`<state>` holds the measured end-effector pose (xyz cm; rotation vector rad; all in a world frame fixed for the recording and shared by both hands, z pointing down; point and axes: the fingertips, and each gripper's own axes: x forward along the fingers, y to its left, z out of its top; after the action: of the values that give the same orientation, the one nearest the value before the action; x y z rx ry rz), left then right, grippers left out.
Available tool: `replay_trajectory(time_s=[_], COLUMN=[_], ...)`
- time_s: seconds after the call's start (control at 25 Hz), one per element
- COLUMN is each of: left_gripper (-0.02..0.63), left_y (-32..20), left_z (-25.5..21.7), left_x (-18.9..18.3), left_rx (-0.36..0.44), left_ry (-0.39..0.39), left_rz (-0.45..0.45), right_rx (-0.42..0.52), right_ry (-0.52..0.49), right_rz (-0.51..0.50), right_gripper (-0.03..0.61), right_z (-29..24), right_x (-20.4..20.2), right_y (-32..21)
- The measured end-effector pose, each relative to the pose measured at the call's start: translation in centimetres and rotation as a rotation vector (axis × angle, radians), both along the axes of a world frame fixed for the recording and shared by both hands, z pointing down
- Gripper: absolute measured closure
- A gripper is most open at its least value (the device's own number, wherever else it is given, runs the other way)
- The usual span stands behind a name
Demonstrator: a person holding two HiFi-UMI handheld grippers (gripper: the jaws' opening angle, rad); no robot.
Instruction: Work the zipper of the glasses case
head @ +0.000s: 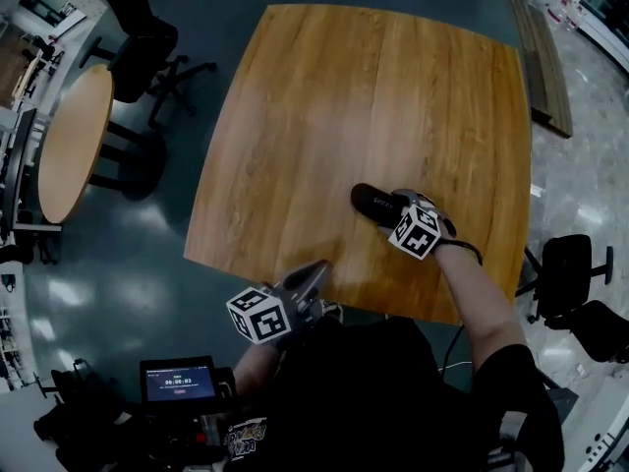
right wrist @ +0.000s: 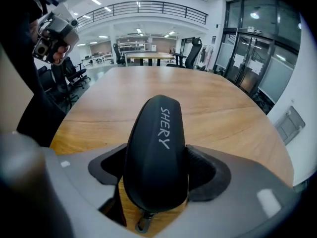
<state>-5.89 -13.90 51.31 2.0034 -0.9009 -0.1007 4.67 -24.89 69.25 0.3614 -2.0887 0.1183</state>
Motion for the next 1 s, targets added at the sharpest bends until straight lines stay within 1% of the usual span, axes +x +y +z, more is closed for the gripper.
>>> replay_trajectory(time_s=[0.08, 0.12, 0.16, 0.24, 0.28, 0.36, 0.4, 0.44, 0.52, 0.56, 0.6, 0.64, 0.68, 0.72, 0.76, 0.84, 0.88, 0.92, 1.0], left_gripper=[0.614, 0.615, 0.615, 0.614, 0.614, 0.613, 0.576, 0.522, 0.48, 0.445, 0.389, 0.348, 0.33, 0.311, 0.284, 0.282, 0.282, 0.282, 0.307], left_y=[0.0, -0.3, -0.7, -1.7, -2.2, -3.2, -3.9, -4.6, -6.0, -6.5, -6.6, -6.4, -6.0, -5.4, -4.6, -2.6, -1.8, -1.3, -1.0], left_z=[0.3, 0.4, 0.3, 0.1, 0.0, -0.5, -0.9, -1.4, -2.6, -3.2, -3.8, -4.2, -4.5, -4.8, -5.2, -6.1, -6.5, -6.6, -6.8], left_x=[-0.2, -0.4, -0.6, -0.8, -0.8, -0.7, -0.6, -0.5, 0.1, 0.9, 1.9, 3.0, 4.3, 5.6, 6.8, 9.0, 9.6, 10.0, 10.2], left_rx=[-0.013, -0.014, -0.01, 0.01, 0.028, 0.081, 0.11, 0.137, 0.18, 0.195, 0.207, 0.214, 0.217, 0.214, 0.204, 0.171, 0.157, 0.148, 0.151], left_ry=[0.0, 0.001, 0.0, -0.023, -0.05, -0.125, -0.165, -0.201, -0.249, -0.263, -0.275, -0.287, -0.295, -0.291, -0.266, -0.177, -0.139, -0.116, -0.081], left_rz=[-0.028, -0.038, -0.042, -0.026, -0.005, 0.064, 0.109, 0.158, 0.27, 0.345, 0.436, 0.537, 0.64, 0.737, 0.829, 0.988, 1.045, 1.081, 1.094], right_rx=[0.018, 0.05, 0.102, 0.25, 0.33, 0.468, 0.525, 0.577, 0.674, 0.717, 0.753, 0.783, 0.806, 0.824, 0.836, 0.843, 0.839, 0.831, 0.805], right_ry=[-0.018, -0.029, -0.033, -0.021, -0.012, -0.003, -0.001, 0.005, 0.032, 0.052, 0.074, 0.092, 0.104, 0.112, 0.116, 0.119, 0.126, 0.136, 0.142], right_rz=[-0.025, -0.047, -0.081, -0.186, -0.247, -0.355, -0.4, -0.445, -0.55, -0.614, -0.681, -0.744, -0.8, -0.847, -0.889, -0.956, -0.982, -1.001, -1.003], right_gripper=[0.236, 0.241, 0.241, 0.244, 0.244, 0.244, 0.244, 0.244, 0.244, 0.244, 0.244, 0.244, 0.244, 0.244, 0.244, 0.245, 0.244, 0.244, 0.239], right_z=[-0.5, -1.2, -2.1, -4.6, -6.1, -9.2, -10.8, -12.5, -15.3, -16.5, -17.6, -18.6, -19.6, -20.4, -21.1, -22.4, -22.8, -23.1, -23.3], right_x=[-0.3, -0.6, -0.8, -1.1, -1.2, -1.2, -1.2, -1.2, -1.3, -1.3, -1.5, -1.7, -1.9, -2.3, -2.7, -3.6, -4.0, -4.2, -4.2], right_y=[-0.2, -0.4, -0.5, -0.4, -0.2, 0.4, 0.7, 1.1, 1.9, 2.6, 3.4, 4.3, 5.2, 6.1, 7.0, 8.5, 9.1, 9.5, 9.7])
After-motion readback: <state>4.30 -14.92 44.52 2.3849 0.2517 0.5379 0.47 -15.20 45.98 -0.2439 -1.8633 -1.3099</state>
